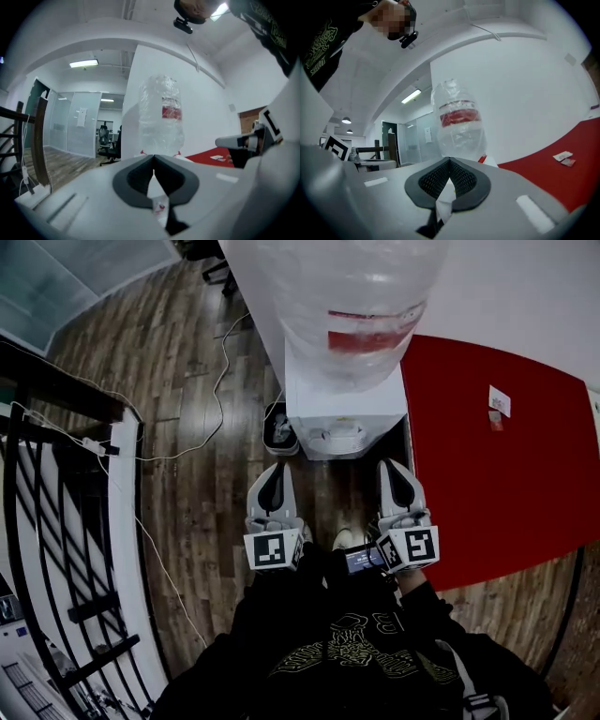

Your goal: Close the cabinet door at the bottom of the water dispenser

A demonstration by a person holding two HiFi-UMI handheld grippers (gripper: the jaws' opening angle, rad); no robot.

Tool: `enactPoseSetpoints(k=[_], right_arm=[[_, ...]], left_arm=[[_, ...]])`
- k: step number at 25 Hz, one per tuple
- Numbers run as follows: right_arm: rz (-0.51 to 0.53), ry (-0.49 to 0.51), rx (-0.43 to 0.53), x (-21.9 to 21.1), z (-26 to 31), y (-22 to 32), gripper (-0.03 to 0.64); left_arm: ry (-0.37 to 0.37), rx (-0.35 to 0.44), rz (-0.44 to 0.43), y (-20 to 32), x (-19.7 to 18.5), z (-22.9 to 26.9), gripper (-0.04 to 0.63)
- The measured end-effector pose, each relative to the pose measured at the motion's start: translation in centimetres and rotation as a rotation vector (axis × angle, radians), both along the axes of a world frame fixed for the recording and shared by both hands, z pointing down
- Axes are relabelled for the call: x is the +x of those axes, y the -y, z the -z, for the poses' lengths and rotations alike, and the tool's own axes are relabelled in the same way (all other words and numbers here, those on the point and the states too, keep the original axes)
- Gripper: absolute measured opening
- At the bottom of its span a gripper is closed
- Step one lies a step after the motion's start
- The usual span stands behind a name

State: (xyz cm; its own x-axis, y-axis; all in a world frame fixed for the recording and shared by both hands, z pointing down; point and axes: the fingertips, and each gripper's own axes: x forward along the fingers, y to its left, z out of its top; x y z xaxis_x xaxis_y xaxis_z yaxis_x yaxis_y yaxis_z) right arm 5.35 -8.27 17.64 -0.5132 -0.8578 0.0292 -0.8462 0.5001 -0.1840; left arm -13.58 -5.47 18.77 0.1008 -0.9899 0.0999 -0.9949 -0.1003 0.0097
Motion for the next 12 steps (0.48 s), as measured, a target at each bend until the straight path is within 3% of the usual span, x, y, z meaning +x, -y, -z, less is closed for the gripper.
enactPoseSetpoints(k=[5, 12], right_arm=[[-0.032, 0.031, 0.06, 0.4, 4.2, -0.8, -0.002], [-0.047, 0.04, 0.119, 0.0, 7.9, -0.1, -0.002]], left_arm=[[-0.011, 0.058, 0.024, -0.5, -0.7, 3.9, 0.006], [0.033, 0.111, -0.028, 0.4, 0.7, 7.0, 0.006]])
